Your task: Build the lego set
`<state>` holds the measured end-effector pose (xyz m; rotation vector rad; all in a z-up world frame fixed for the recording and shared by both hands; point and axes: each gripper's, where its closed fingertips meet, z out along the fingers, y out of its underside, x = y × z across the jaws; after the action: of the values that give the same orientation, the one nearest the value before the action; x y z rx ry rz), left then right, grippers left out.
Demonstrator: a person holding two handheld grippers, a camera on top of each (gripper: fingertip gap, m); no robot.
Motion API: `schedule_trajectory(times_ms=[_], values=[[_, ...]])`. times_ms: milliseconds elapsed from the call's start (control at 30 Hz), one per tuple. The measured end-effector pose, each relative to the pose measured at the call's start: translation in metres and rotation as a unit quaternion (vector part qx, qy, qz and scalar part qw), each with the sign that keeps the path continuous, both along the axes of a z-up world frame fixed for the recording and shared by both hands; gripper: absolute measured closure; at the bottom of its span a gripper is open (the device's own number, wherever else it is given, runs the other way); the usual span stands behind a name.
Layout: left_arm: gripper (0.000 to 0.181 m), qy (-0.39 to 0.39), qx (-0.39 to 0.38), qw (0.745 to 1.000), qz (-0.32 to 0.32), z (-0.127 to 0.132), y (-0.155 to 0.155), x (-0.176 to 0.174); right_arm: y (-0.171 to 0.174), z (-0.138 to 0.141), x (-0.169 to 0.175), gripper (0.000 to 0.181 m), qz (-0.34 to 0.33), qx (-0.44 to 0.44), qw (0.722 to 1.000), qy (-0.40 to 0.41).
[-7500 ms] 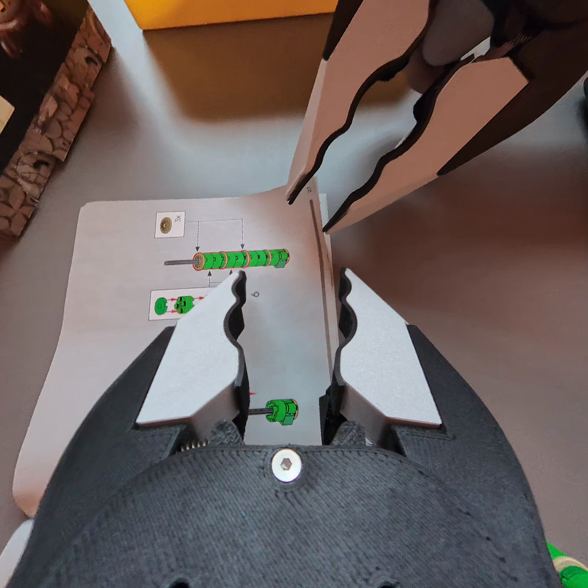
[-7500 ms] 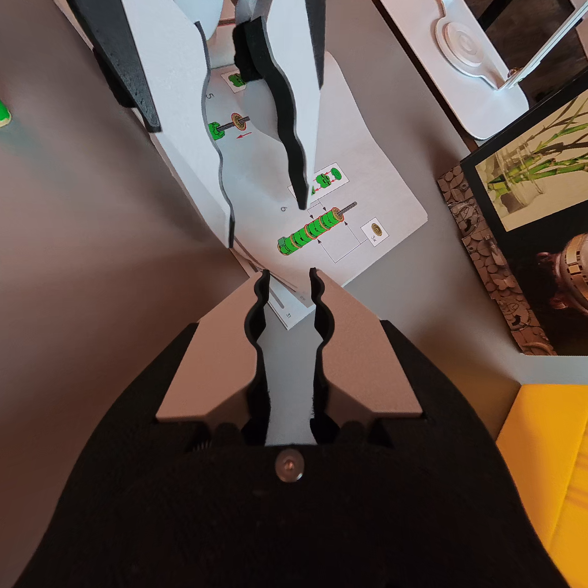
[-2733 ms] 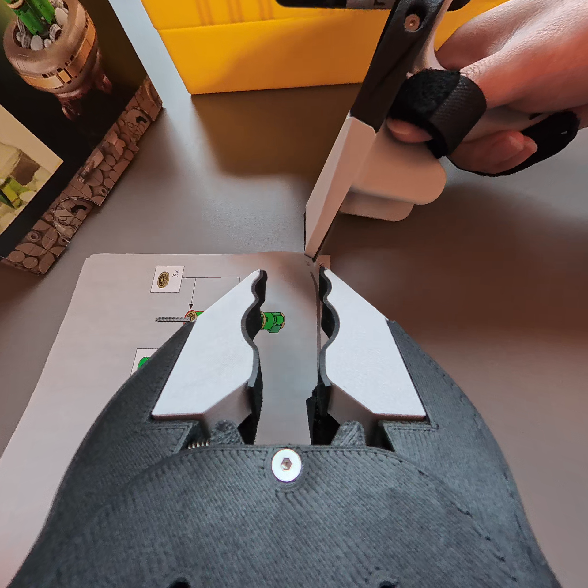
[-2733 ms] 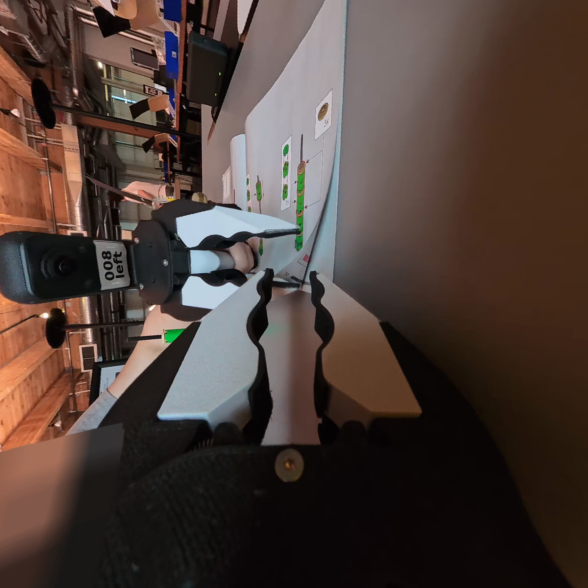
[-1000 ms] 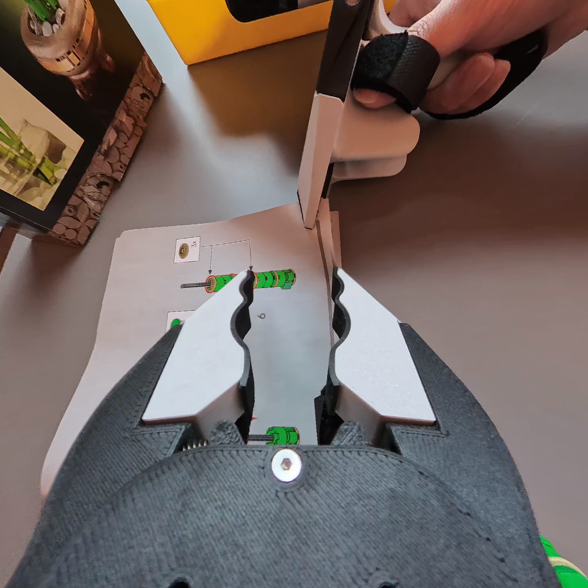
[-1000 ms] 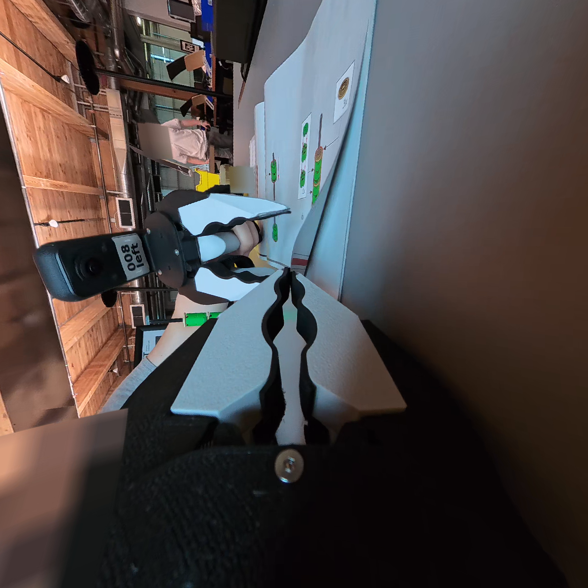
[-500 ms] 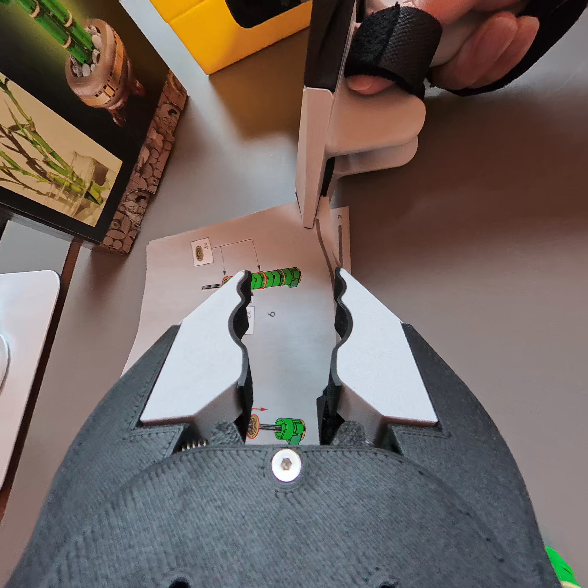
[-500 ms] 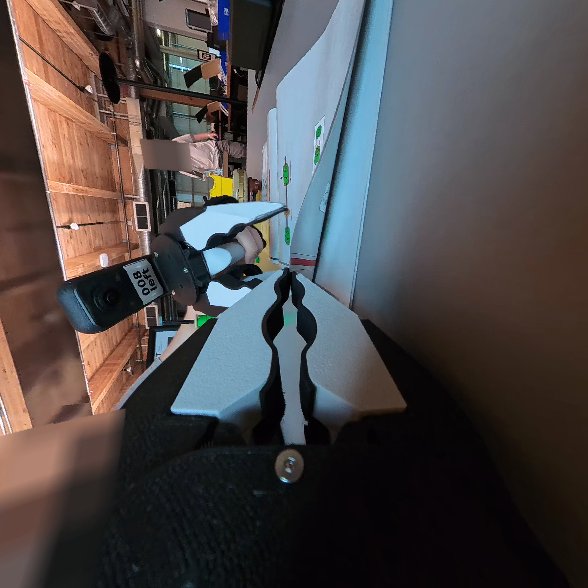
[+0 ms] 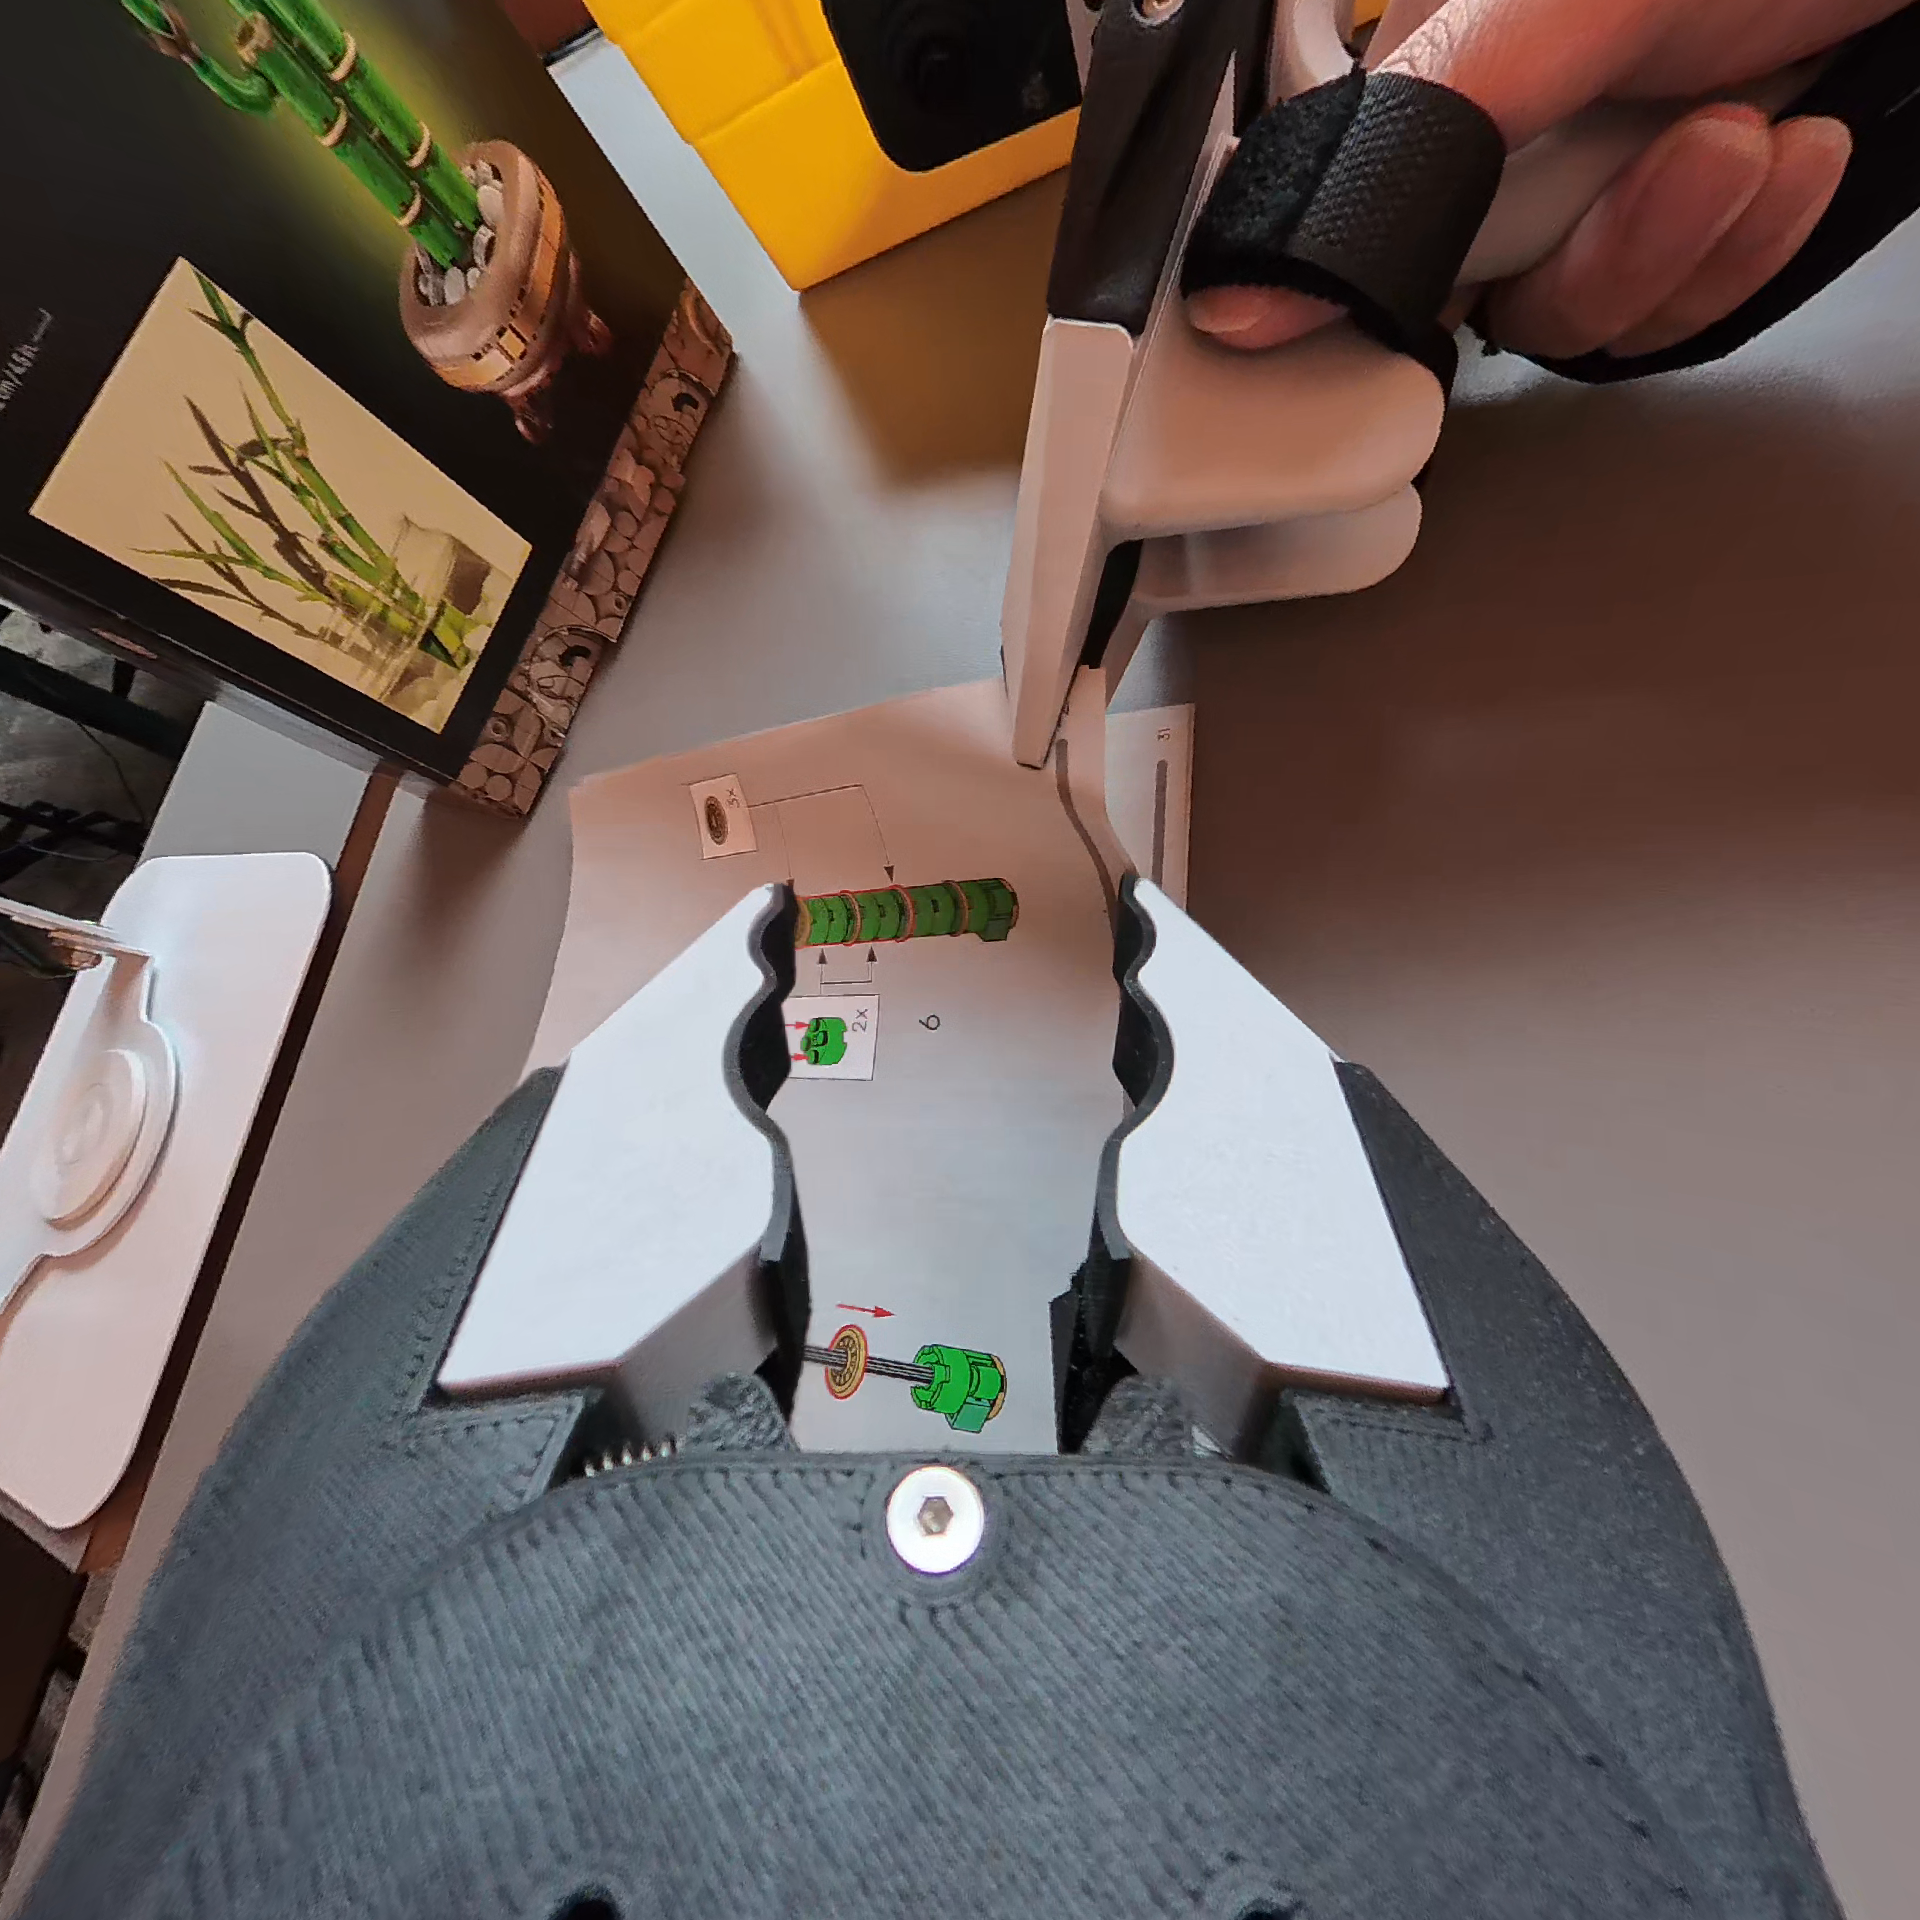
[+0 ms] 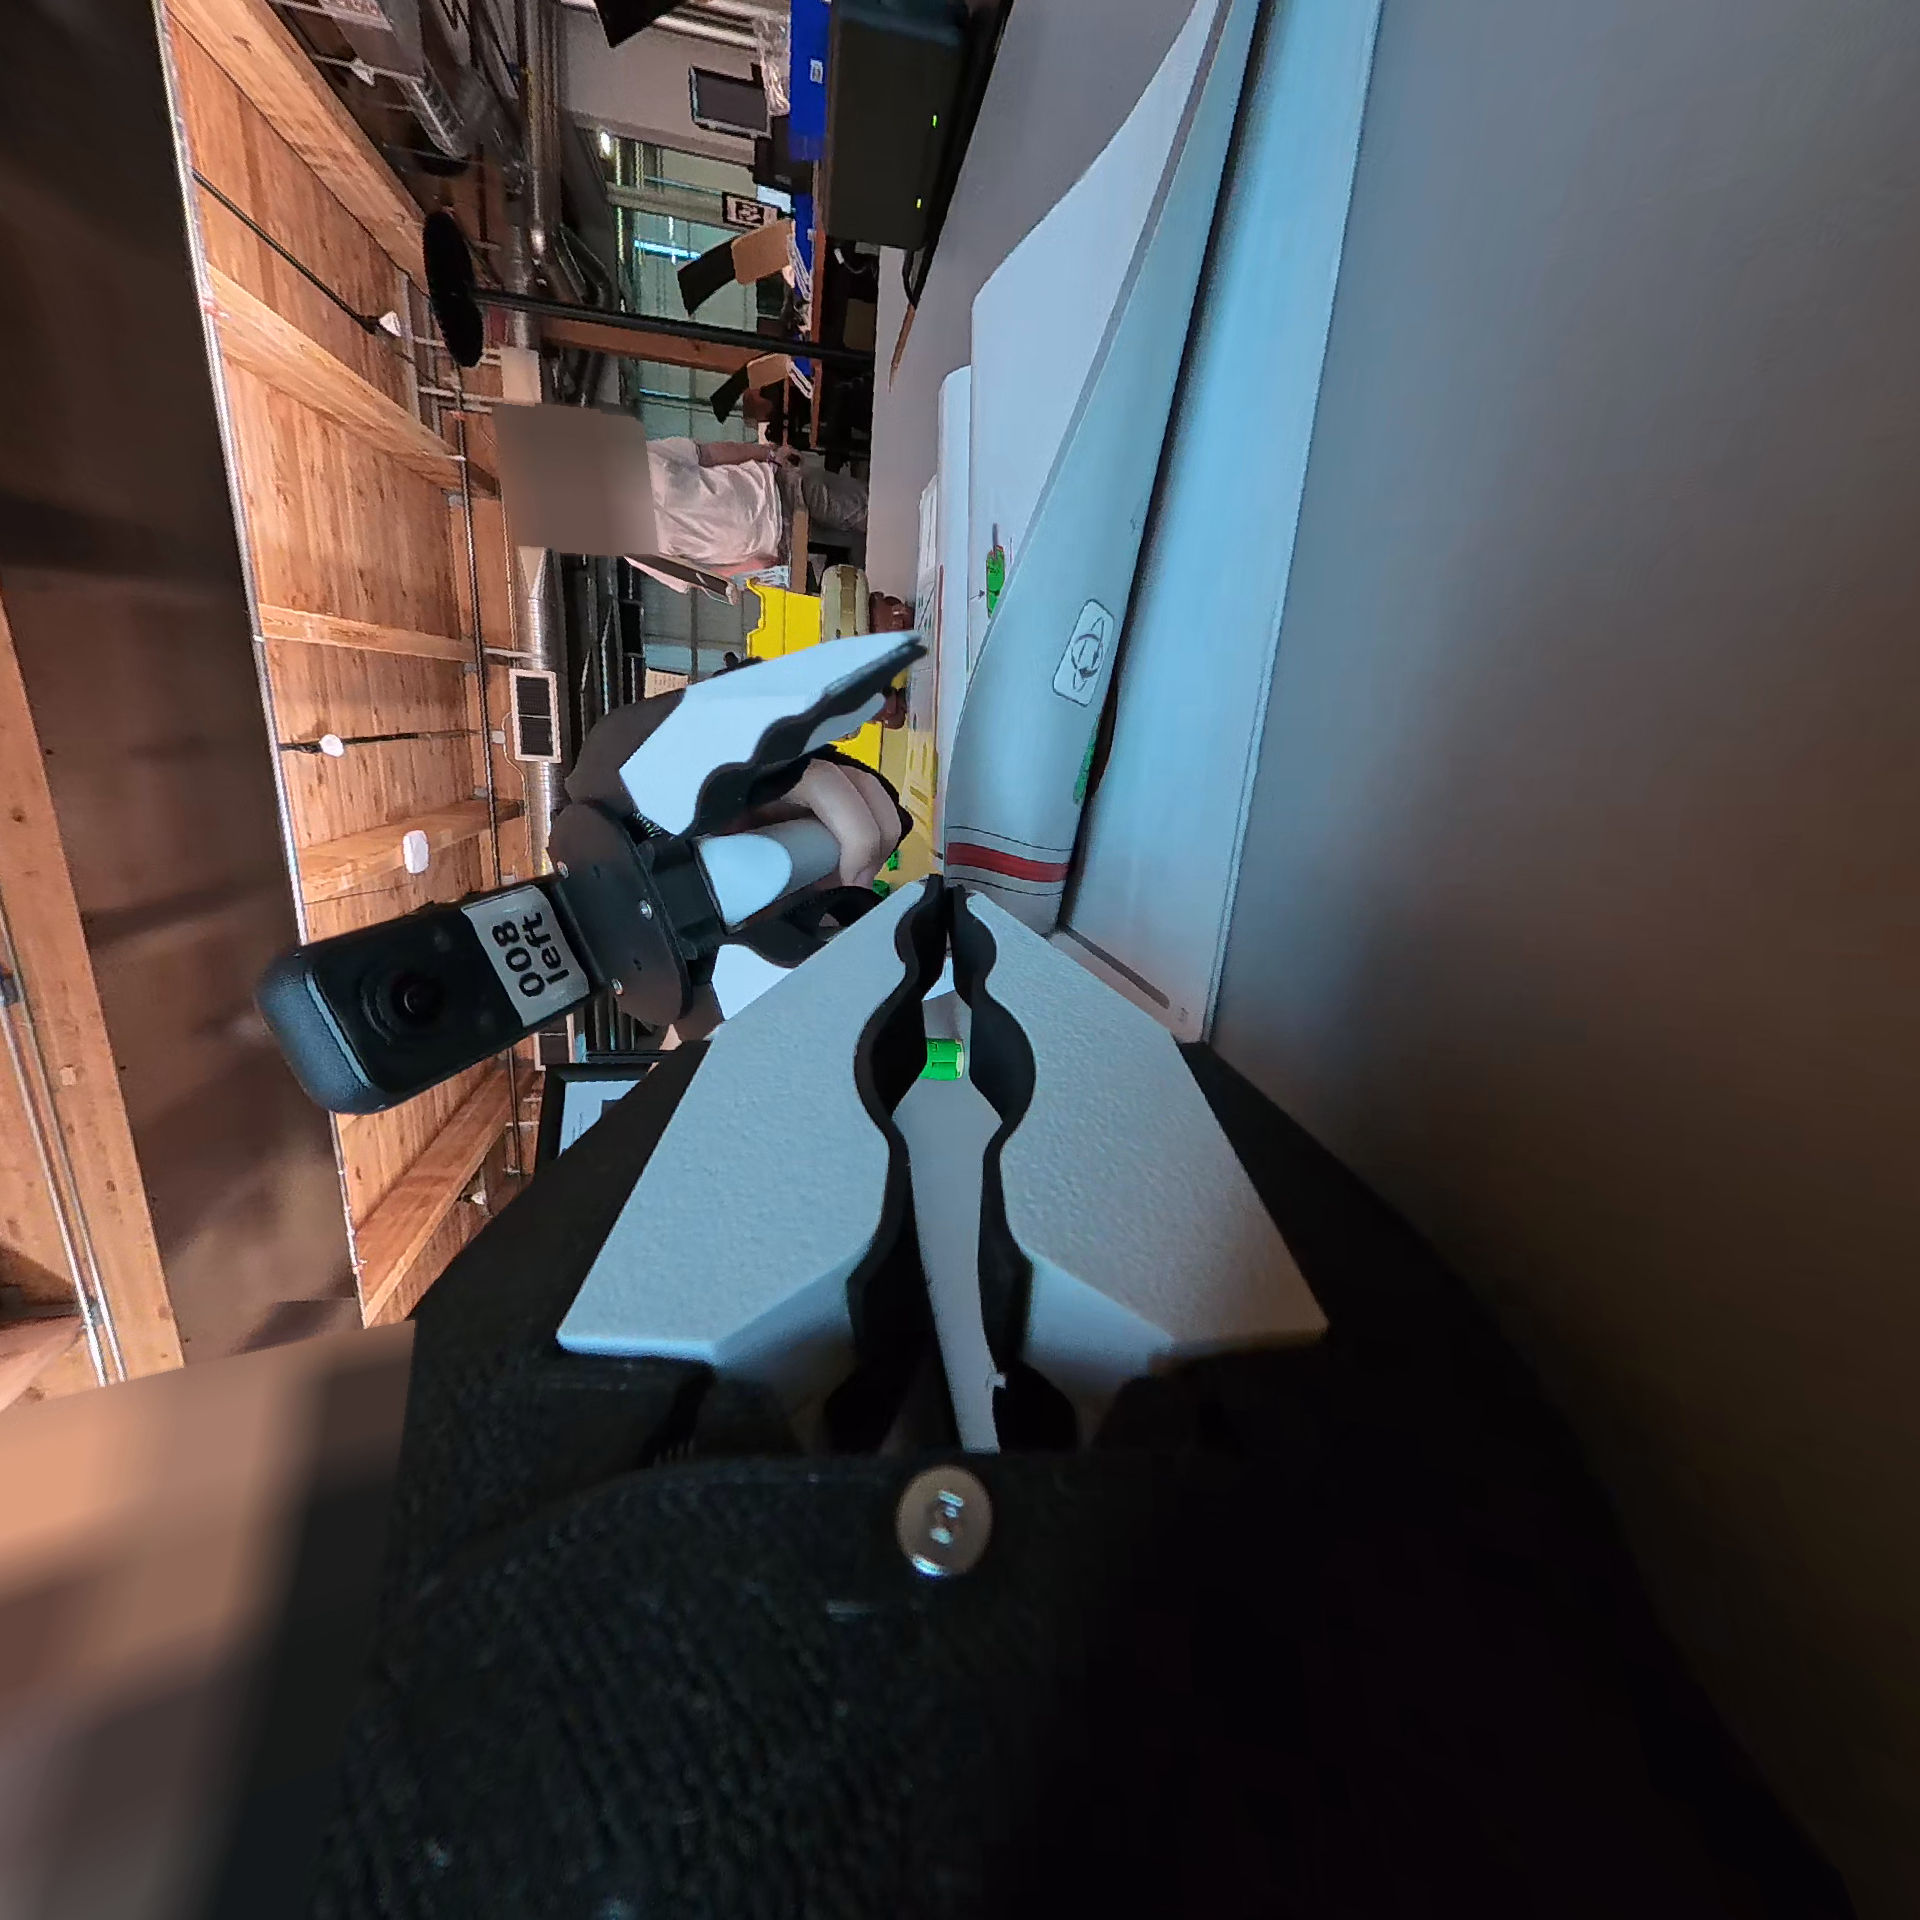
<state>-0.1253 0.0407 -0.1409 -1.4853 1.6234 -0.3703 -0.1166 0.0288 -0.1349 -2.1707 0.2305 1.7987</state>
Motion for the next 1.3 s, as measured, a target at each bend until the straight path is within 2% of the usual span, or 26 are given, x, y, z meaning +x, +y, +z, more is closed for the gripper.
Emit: schedule_trajectory(times_ms=[167,367,867,1300], values=[[0.118,-0.005,0.006,1.0,0.007,0.0018,0.0009,-0.0017,0.0,-0.0022,-0.0002,0.18,0.001,0.0,1.0,-0.007],[0.119,-0.013,0.004,1.0,0.012,0.0038,0.0024,-0.0006,-0.0028,-0.0077,-0.0053,0.164,0.014,-0.016,1.0,-0.007],[0.119,-0.004,0.045,0.999,0.013,0.0039,0.0047,0.0013,0.0002,-0.0029,-0.0066,0.144,0.006,-0.014,1.0,0.008],[0.12,0.016,0.067,0.998,0.01,-0.0005,0.0017,-0.0014,0.0012,-0.0018,-0.0072,0.139,0.005,-0.01,1.0,0.008]])
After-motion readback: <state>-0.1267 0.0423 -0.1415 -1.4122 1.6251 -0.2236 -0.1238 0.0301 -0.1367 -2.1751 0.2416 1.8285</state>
